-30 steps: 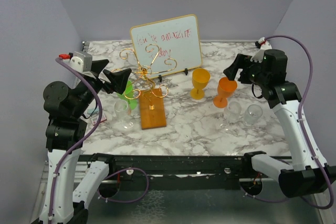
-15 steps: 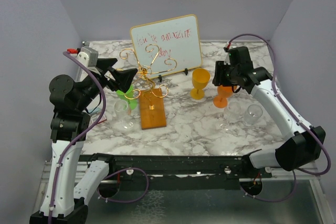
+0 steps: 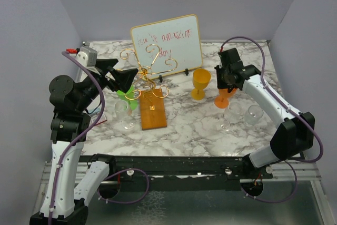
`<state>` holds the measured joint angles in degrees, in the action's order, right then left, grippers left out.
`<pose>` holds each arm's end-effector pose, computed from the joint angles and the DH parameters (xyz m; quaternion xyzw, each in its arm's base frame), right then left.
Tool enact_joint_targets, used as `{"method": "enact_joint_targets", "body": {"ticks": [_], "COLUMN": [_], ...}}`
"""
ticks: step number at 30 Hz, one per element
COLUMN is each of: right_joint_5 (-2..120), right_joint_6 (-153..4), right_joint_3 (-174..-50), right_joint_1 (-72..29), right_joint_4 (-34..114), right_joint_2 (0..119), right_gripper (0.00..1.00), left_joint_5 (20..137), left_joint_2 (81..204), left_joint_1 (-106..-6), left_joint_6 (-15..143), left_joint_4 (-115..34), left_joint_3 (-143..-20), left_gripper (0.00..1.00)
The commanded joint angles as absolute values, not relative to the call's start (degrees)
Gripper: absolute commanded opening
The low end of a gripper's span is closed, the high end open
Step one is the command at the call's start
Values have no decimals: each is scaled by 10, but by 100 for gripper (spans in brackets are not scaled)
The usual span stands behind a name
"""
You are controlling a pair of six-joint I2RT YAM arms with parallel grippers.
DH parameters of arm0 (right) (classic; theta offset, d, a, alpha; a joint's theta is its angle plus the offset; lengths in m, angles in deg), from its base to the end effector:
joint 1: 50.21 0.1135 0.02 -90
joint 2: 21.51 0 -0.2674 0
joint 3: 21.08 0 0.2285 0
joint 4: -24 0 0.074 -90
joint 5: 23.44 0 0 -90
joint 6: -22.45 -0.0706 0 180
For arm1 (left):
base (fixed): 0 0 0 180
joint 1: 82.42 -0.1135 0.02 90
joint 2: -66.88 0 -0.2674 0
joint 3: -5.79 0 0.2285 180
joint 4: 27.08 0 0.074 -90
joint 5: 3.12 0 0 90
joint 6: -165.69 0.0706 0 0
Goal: Place the wine glass upside down on the wine glass rack
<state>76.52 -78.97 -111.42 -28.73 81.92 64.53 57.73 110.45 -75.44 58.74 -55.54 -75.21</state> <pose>0.2972 0.1038 0.2818 -0.0560 0.9452 0.0090 0.3216 0.1365 -0.0514 0.4578 0.1360 0.6430 -0.3125 0.6859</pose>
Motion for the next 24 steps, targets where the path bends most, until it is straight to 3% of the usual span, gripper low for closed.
{"method": "enact_joint_targets", "body": {"ticks": [1,3,13,24], "right_joint_5": [790,809,934,811], "right_joint_6": [-772,-772,-783,-818], "right_joint_3": [-1115,-1120,-1132,-998], "right_joint_1": [-279,-275,-240,-240], "right_joint_4": [827,831,767,460], "right_joint_2": [659,657,509,260], "right_gripper": [5,1,1,1], "left_joint_5": [573,570,544,497], "left_joint_2": [1108,1111,1138,1253], "left_joint_1": [-752,-751,-746,-743], "left_joint_6": [568,560,491,283], "left_joint_4": [-545,-545,-545,-526], "left_joint_3": [-768,-772,-801,-872], "left_gripper": [99,99,99,99]}}
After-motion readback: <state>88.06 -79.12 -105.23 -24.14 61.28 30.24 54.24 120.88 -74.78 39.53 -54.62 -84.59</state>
